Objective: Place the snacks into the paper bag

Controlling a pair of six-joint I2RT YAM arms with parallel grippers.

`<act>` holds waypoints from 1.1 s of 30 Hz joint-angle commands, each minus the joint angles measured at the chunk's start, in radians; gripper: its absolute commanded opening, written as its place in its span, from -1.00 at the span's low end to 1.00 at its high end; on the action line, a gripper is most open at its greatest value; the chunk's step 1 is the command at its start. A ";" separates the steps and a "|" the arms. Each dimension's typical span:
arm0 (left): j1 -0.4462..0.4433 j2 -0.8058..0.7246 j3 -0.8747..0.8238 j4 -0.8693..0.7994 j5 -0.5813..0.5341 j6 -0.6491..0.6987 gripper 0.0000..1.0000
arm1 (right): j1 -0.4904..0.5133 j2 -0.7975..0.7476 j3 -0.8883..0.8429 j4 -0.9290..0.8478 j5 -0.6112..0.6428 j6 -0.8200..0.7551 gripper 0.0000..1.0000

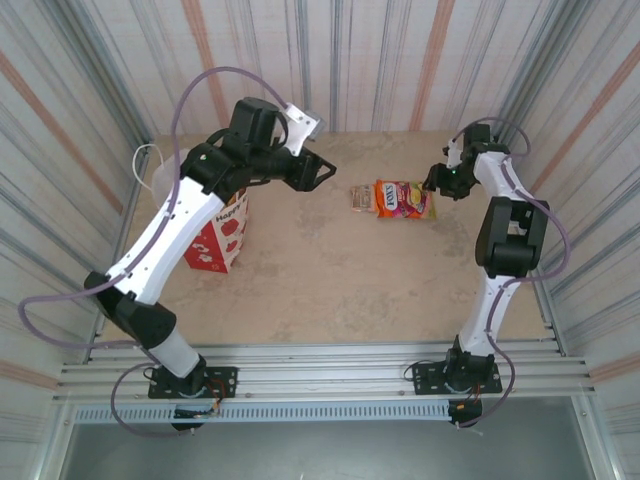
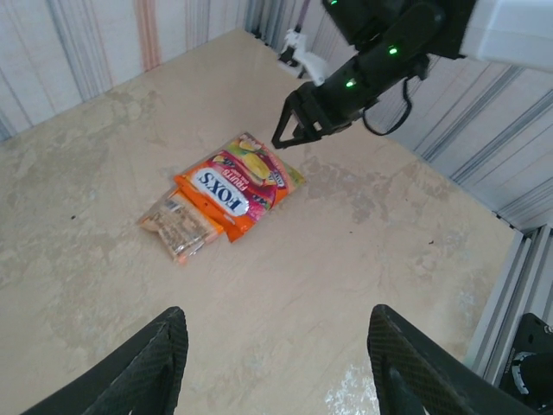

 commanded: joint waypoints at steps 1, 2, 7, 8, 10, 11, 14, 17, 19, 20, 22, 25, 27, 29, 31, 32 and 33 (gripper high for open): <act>-0.020 0.044 0.056 0.027 0.044 0.013 0.18 | 0.001 0.062 0.065 -0.063 0.039 -0.020 0.22; -0.021 0.058 0.063 0.027 0.050 0.012 0.18 | 0.001 0.079 0.076 -0.065 0.035 -0.021 0.22; -0.025 0.101 0.098 0.033 0.083 0.000 0.17 | -0.001 0.136 0.107 -0.064 -0.007 -0.025 0.19; -0.025 0.104 0.098 0.040 0.088 -0.003 0.17 | -0.002 0.147 0.131 -0.063 -0.022 -0.027 0.19; -0.025 0.104 0.099 0.049 0.088 -0.007 0.16 | -0.003 0.163 0.144 -0.060 -0.044 -0.026 0.18; -0.025 0.104 0.099 0.053 0.088 -0.007 0.16 | -0.002 0.171 0.146 -0.057 -0.052 -0.022 0.17; -0.025 0.103 0.099 0.057 0.085 -0.005 0.17 | 0.001 0.190 0.146 -0.052 -0.054 -0.015 0.13; -0.024 0.104 0.102 0.052 0.083 0.000 0.18 | 0.003 0.205 0.148 -0.050 -0.050 -0.009 0.09; -0.025 0.104 0.105 0.047 0.082 -0.001 0.18 | 0.005 0.215 0.148 -0.046 -0.043 -0.009 0.09; -0.025 0.102 0.106 0.044 0.082 -0.001 0.17 | 0.006 0.221 0.147 -0.045 -0.040 -0.007 0.09; -0.025 0.102 0.104 0.041 0.081 -0.001 0.17 | 0.007 0.232 0.148 -0.045 -0.047 -0.007 0.08; -0.023 0.101 0.097 0.042 0.078 0.005 0.18 | 0.012 0.251 0.148 -0.051 -0.058 -0.010 -0.11; -0.021 0.107 0.099 0.041 0.082 0.005 0.18 | 0.016 0.260 0.145 -0.056 -0.058 -0.015 -0.30; -0.019 0.111 0.102 0.042 0.090 0.005 0.18 | 0.014 0.260 0.143 -0.058 -0.055 -0.018 -0.44; -0.014 0.113 0.104 0.042 0.093 0.004 0.18 | 0.013 0.259 0.143 -0.060 -0.054 -0.019 -0.54; -0.012 0.113 0.103 0.042 0.094 0.005 0.18 | 0.012 0.254 0.142 -0.059 -0.052 -0.019 -0.59; -0.010 0.112 0.104 0.043 0.095 0.005 0.18 | 0.013 0.248 0.140 -0.059 -0.052 -0.021 -0.63</act>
